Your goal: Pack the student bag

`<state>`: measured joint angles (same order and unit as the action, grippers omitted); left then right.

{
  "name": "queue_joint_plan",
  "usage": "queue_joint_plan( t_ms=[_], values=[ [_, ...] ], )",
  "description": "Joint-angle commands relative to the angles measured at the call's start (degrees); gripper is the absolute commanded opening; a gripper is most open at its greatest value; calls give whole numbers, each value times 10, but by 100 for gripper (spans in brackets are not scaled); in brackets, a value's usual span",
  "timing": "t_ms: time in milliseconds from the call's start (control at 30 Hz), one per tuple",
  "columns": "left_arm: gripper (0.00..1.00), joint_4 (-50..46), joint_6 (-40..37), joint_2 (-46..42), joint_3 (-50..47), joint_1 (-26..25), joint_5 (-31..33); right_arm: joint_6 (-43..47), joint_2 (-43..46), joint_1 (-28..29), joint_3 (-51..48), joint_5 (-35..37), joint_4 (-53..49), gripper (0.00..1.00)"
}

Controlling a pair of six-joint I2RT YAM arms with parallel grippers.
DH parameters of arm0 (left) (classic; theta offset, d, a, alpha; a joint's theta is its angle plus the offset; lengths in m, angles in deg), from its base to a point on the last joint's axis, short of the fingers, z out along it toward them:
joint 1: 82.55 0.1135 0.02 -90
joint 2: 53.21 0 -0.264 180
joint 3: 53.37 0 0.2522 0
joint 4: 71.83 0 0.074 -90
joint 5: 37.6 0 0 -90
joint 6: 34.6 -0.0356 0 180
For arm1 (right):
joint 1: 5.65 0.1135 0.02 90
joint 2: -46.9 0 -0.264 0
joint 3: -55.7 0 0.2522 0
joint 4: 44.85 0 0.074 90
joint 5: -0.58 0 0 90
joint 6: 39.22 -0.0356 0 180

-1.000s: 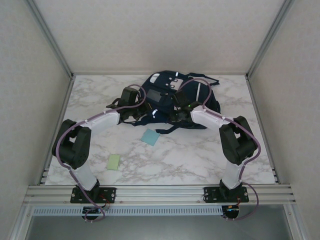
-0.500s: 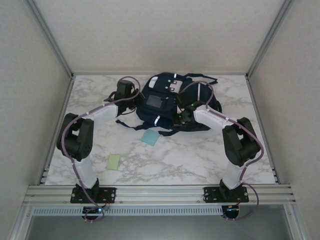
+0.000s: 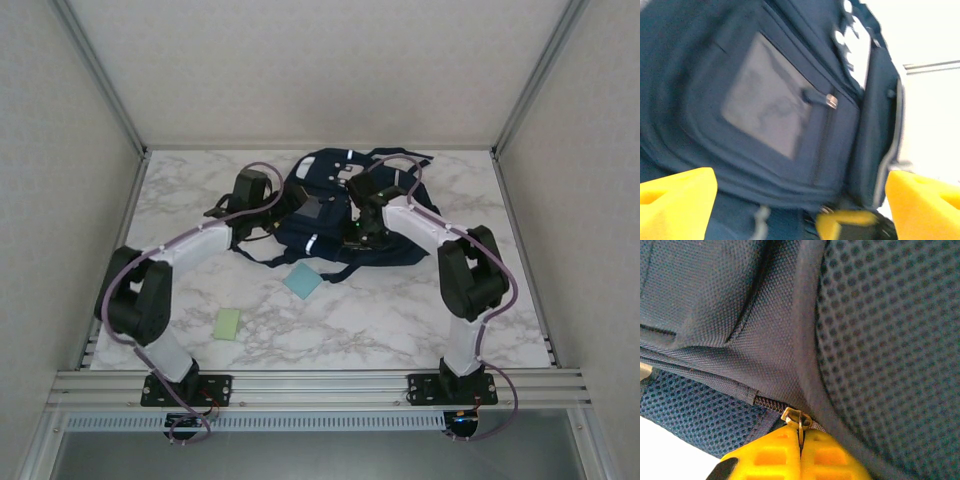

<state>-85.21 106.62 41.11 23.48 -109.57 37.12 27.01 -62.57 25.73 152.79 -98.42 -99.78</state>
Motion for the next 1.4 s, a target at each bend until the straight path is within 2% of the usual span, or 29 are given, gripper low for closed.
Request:
queue_joint_plan(
  t_ms=[0,133,267,433,467,533,700,833,1000,1200,1367],
  values=[
    [89,-4,52,-21,-40,-28,-17,-23,-28,2,55,-61,25,0],
    [91,35,112,-9,-87,-49,-10,-59,-46,2,91,-84,64,0],
    [91,56,140,8,-110,-52,23,-78,-50,2,106,-122,83,0],
    [86,86,143,71,-75,-49,70,-104,-39,2,73,-160,100,0],
    [81,97,141,90,-63,-47,79,-110,-35,2,60,-168,106,0],
    [64,117,145,123,-43,-44,95,-118,-26,3,41,-174,105,0],
    [0,140,123,167,-10,-32,133,-74,-8,2,22,-158,21,0],
    [0,135,109,156,-11,-20,140,-8,-10,-2,34,-54,-107,0],
    [0,135,104,132,-33,-6,140,16,-10,-27,32,63,-192,0],
    [0,129,100,129,-41,5,140,27,14,-45,26,97,-230,0],
    [0,118,78,133,-31,29,124,62,30,-74,30,186,-274,0]
  ],
)
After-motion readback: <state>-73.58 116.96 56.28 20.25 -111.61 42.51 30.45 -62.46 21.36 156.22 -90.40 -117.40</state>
